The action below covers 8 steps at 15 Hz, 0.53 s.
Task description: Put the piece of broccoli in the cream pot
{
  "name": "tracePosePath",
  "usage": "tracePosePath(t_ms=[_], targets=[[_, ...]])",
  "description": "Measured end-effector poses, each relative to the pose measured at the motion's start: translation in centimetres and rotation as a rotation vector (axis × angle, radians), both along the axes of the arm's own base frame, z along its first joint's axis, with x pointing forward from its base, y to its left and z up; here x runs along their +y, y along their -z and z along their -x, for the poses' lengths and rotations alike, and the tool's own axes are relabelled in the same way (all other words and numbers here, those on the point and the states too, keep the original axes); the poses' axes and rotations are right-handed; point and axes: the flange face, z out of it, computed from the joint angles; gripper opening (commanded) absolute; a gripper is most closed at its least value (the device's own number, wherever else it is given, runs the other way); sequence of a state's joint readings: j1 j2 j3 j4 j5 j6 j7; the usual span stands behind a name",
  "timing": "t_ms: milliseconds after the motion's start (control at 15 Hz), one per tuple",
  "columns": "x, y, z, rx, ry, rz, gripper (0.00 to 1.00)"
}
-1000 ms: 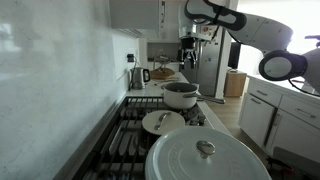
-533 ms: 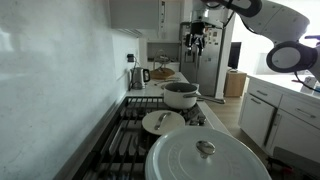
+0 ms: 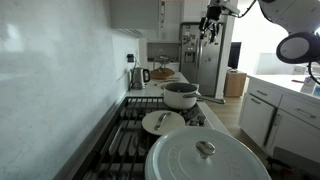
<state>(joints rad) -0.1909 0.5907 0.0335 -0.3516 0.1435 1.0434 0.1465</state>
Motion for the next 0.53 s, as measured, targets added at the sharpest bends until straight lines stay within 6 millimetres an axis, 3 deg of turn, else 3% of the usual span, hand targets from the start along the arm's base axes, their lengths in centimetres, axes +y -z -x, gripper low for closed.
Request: tracePosePath(t_ms=[267,533], targets=[[-2.6,-2.0,1.9,-0.035,0.037,-0.010,1.00],[-3.7,-2.7,2.6,-0.047,0.054,-0.016,1.00]])
